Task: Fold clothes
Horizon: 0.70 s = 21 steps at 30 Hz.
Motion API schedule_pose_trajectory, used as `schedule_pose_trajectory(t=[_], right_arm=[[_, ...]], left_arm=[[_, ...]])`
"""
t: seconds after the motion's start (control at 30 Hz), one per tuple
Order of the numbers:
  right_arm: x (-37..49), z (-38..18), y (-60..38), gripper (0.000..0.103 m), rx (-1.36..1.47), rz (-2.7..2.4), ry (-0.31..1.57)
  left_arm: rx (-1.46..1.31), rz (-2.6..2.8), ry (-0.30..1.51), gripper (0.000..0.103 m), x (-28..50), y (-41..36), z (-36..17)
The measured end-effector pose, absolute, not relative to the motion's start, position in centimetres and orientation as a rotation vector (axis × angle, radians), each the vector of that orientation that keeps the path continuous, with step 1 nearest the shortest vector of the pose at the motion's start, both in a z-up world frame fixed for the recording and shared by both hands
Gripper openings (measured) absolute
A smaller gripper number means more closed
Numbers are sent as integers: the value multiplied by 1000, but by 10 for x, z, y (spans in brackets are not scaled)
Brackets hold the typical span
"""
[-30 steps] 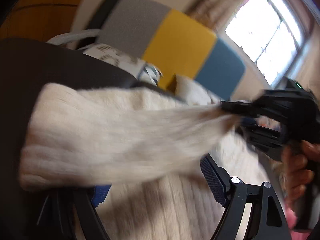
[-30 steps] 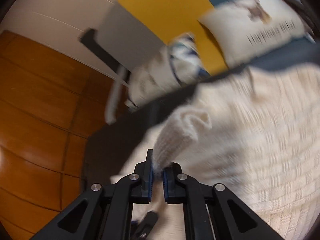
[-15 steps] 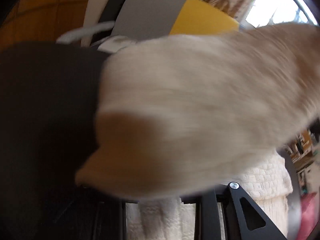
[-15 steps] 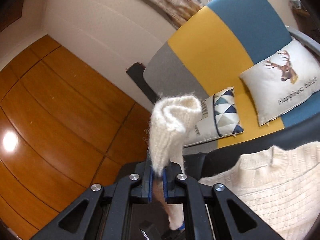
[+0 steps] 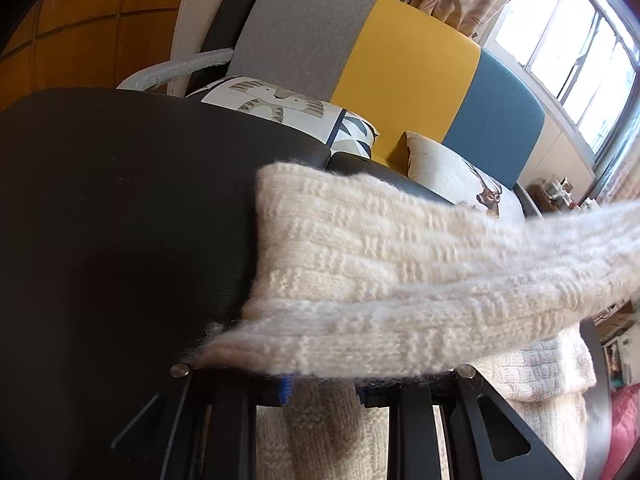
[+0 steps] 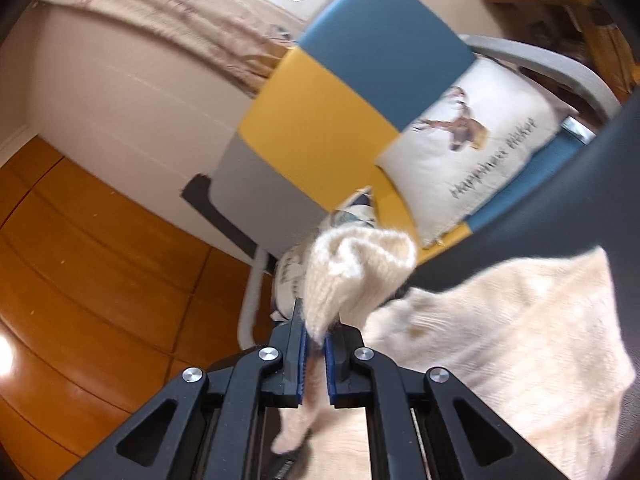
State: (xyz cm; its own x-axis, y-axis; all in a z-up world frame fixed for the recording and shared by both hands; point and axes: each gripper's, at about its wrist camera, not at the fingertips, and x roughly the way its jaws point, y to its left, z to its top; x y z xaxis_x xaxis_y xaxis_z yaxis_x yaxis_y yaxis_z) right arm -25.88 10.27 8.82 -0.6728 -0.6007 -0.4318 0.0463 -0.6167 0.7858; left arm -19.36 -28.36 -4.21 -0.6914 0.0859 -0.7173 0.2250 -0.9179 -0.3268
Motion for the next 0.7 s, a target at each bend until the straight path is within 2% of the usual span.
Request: schedule_pose_trajectory(t=[0.13,0.37,0.7], right_arm=[[-257,57,120,6,1053,-2327,-1153],[-257,-2,144,6,1183,-2358,-1178],[-239,-71,156,5,1340,-2381,-1193]], left_arm=[[1198,-2750,612,24,-193,-283,-42],[1203,-2733,488,24,-196,-271,-39],[1218,-2719,413,25,-194,-266,-37]])
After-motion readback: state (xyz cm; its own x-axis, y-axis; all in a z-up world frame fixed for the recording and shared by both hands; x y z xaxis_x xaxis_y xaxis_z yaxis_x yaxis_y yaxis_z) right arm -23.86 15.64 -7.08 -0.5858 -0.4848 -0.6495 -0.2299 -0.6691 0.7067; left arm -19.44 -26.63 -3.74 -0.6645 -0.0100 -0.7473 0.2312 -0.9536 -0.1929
